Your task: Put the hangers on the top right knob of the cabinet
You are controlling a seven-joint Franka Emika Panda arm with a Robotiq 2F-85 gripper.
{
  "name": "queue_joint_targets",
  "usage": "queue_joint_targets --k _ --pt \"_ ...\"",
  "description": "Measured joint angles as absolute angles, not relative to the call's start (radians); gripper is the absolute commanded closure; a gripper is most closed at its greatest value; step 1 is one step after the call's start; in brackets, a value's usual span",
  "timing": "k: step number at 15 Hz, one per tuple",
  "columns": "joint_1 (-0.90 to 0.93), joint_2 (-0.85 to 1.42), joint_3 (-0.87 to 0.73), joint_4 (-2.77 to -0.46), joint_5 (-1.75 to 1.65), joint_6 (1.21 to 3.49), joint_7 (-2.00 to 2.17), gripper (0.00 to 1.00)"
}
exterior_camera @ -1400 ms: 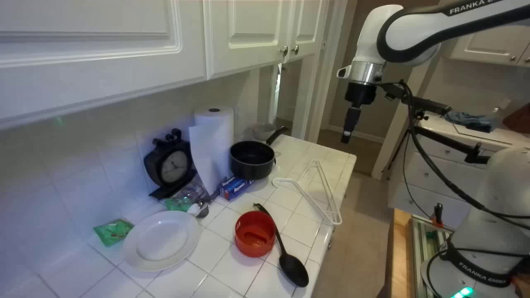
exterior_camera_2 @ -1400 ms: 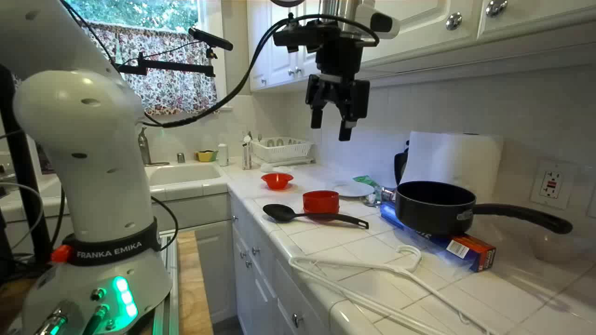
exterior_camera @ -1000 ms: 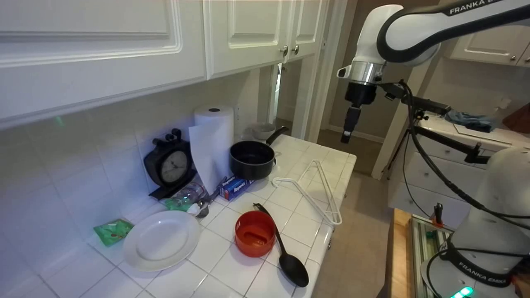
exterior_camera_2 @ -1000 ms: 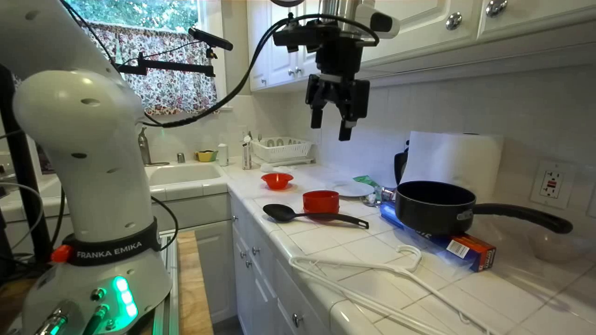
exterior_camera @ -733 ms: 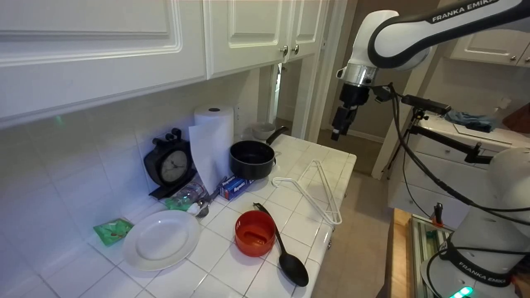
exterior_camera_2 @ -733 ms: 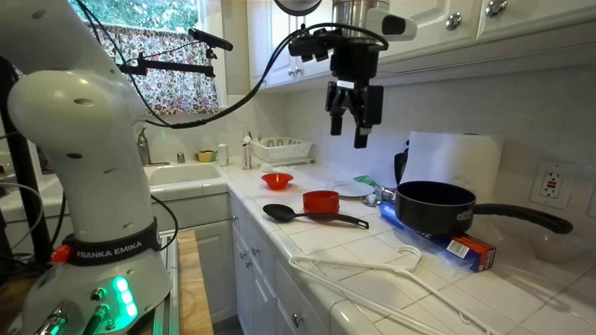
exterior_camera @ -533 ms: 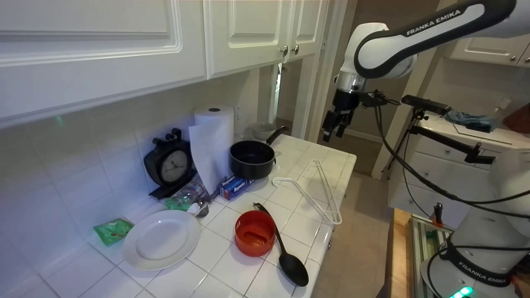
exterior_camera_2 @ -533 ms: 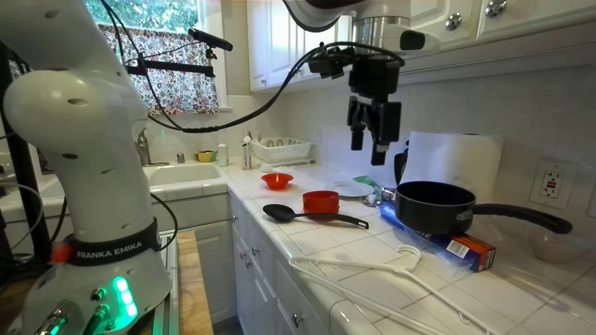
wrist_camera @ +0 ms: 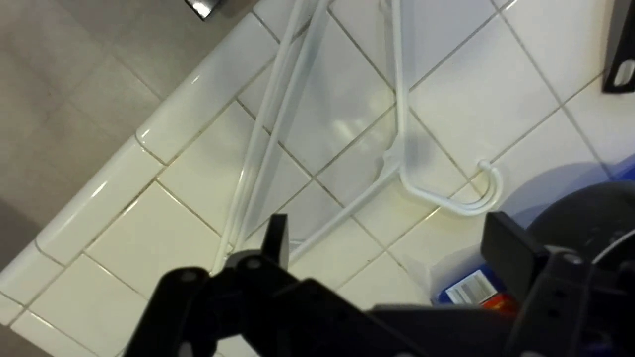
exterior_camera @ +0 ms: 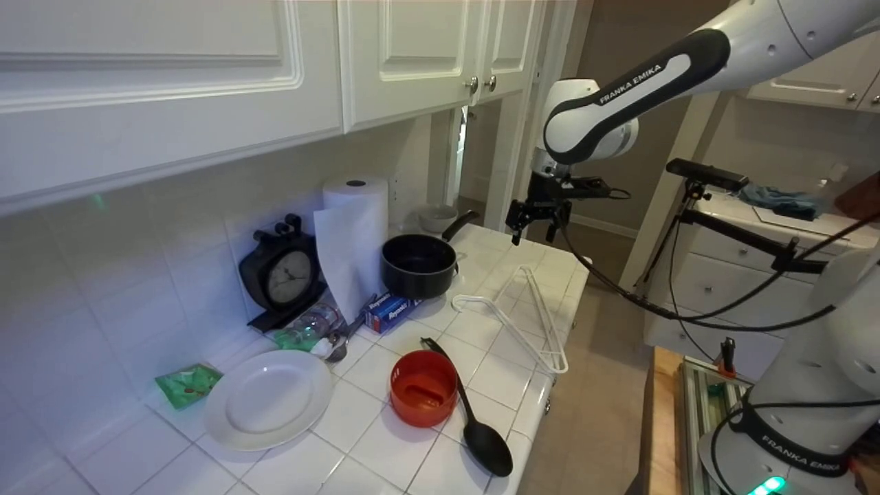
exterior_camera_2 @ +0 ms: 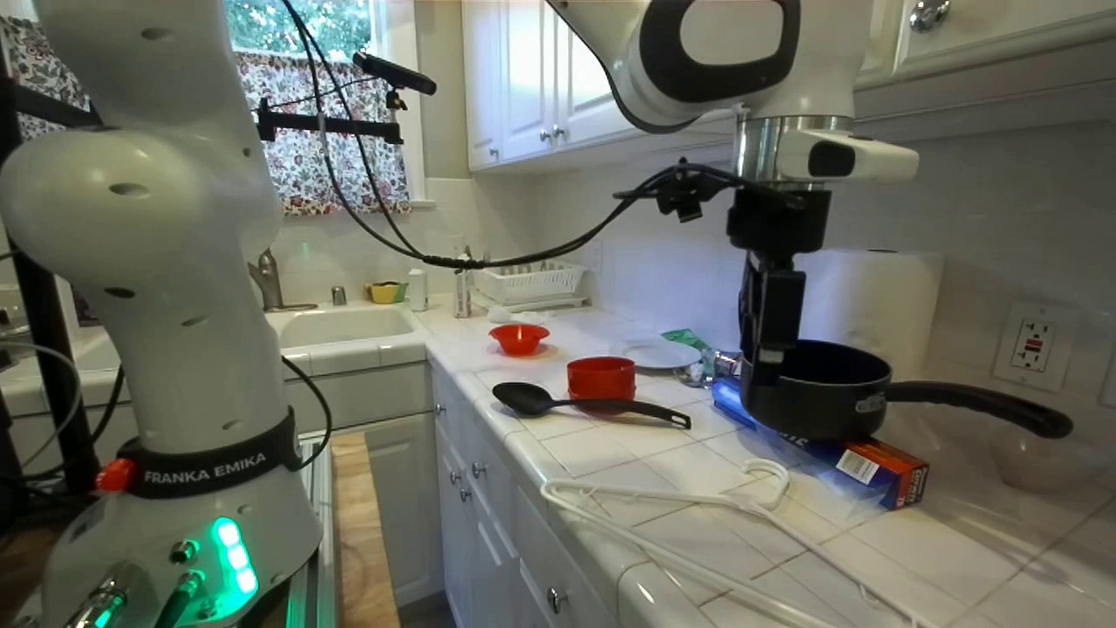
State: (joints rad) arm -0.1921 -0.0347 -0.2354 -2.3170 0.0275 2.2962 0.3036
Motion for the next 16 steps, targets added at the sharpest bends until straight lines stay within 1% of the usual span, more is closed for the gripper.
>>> queue_joint_targets --k 5,11,16 --pt "-0.212 0.097 -0.246 -2.268 0.047 2.348 0.469 0.00" --pt "-0.215 0.231 -0.246 -2.217 0.166 2.416 0.470 0.00" --pt "-0.211 0.332 -0.245 -2.166 0.179 2.446 0.471 0.00"
